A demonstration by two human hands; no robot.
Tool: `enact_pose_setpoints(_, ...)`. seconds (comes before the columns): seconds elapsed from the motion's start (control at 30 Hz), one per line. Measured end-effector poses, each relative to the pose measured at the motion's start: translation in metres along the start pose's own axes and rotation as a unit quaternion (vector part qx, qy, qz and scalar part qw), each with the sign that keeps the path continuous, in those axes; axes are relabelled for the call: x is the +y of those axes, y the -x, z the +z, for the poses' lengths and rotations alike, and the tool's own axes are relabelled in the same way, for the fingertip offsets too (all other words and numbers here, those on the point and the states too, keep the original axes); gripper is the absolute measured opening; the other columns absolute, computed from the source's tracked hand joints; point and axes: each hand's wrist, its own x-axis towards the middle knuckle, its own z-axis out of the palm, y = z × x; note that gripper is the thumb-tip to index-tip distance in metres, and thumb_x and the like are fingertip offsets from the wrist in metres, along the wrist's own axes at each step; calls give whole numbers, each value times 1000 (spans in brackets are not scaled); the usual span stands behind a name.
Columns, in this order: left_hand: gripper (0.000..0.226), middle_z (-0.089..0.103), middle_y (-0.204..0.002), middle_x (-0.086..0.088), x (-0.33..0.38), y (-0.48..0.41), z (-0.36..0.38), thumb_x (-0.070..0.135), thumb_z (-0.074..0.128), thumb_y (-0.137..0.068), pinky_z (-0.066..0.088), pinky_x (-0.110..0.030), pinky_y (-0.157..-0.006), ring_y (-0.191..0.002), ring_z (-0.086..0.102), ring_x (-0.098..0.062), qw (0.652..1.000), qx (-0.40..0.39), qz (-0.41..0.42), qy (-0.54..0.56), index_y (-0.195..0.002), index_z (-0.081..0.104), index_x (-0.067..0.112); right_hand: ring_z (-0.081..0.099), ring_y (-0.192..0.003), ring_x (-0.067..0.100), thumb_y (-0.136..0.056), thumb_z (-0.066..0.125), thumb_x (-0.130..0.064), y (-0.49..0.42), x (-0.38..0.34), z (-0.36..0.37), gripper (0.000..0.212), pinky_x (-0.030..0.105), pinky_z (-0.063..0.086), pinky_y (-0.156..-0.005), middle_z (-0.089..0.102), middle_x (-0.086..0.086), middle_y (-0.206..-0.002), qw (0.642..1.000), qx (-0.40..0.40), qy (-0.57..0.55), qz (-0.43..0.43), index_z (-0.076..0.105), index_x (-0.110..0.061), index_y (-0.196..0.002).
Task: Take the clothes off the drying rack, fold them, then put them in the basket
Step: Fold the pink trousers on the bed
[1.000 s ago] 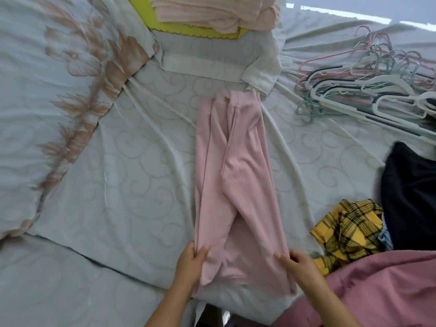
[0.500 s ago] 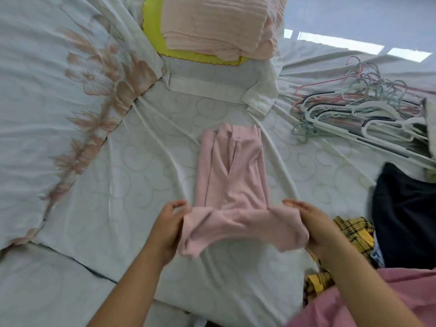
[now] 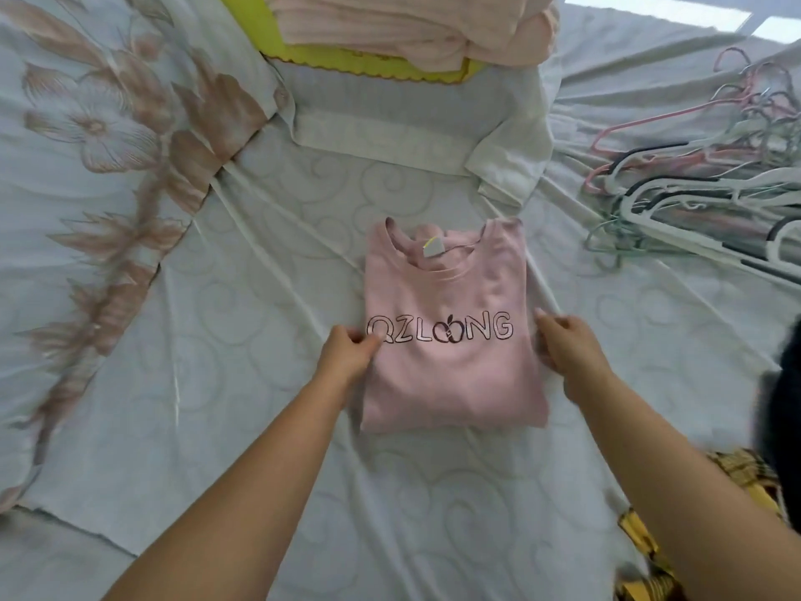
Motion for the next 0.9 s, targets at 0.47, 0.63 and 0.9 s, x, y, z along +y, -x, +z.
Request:
enact_pose_setpoints(0.47, 53, 71, -104, -12, -14, 79, 10, 42, 68, -72, 57, -32, -73, -85, 70, -21, 913, -226, -134, 311, -111, 64, 7, 65, -68, 21, -89, 59, -12, 64, 55, -27, 11, 29, 55, -59, 71, 10, -87, 979, -133, -83, 129, 65, -7, -97)
enact_pose_setpoints(0.63, 102, 67, -112, -18, -29, 143, 28, 40, 96, -23, 58, -34, -66, -93, 69, -26, 888, -277, -115, 347, -112, 63, 3, 70, -66, 20, -78, 66, -24, 114, 76, -71, 31, 27, 57, -52, 73, 13, -87, 931, -191, -252, 185, 67, -2, -100)
enact_pose_setpoints(0.9, 68, 66, -113, -21, -17, 297, 64, 22, 78, -62, 59, -32, -66, -89, 69, -26, 906, -270, -26, 323, -122, 57, -1, 70, -66, 27, -64, 81, -24, 220, 95, -181, 54, 33, 57, -50, 72, 18, -89, 875, -255, -396, 111, 66, 1, -109)
